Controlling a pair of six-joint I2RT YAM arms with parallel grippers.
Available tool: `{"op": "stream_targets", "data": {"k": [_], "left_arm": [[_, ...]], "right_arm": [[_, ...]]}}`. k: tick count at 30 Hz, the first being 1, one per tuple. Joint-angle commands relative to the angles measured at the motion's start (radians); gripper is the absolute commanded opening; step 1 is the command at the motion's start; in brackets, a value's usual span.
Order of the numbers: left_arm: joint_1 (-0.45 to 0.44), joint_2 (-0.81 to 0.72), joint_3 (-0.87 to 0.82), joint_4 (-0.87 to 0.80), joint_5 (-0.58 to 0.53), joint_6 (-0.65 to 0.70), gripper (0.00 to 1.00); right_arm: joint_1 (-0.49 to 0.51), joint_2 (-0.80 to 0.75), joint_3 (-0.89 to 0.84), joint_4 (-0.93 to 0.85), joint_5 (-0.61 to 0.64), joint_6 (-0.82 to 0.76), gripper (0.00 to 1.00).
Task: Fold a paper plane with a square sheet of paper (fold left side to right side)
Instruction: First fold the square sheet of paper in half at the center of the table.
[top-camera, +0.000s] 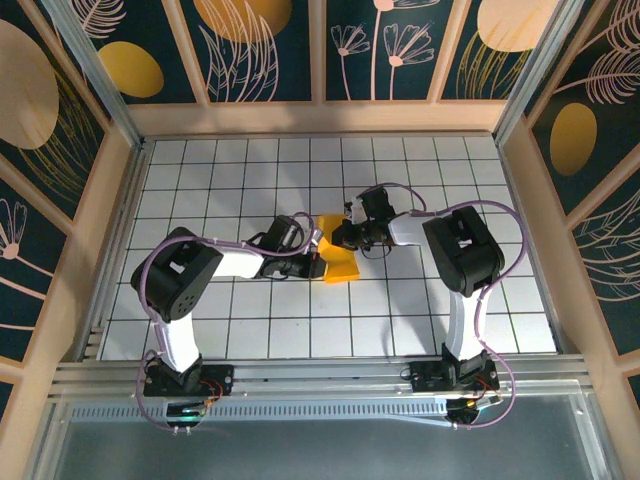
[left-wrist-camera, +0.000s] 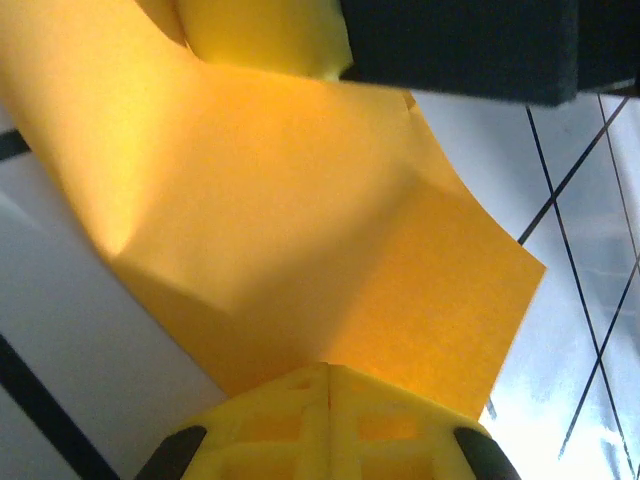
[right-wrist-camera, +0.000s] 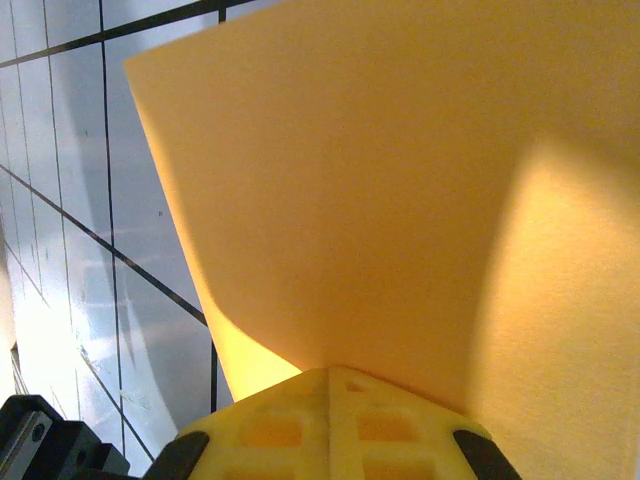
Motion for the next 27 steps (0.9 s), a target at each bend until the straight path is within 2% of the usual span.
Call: {"op": "stream_targets", "data": {"k": [1, 16, 27], "left_arm": [[-0.029, -0.002, -0.050, -0.136, 0.044, 0.016, 0.00], [-0.053, -0.055, -0.094, -0.221, 0.041, 0.040, 0.00], [-0.058, -0.092, -0.136, -0.191, 0.050, 0.001, 0.00]], "right_arm": [[-0.006, 0.038, -0.046, -0.092, 0.114, -0.010, 0.00], [-0.006, 0.039, -0.041, -0.103, 0.117, -0.013, 0.00], [-0.006, 0.039, -0.043, -0.103, 0.116, -0.013, 0.00]]}}
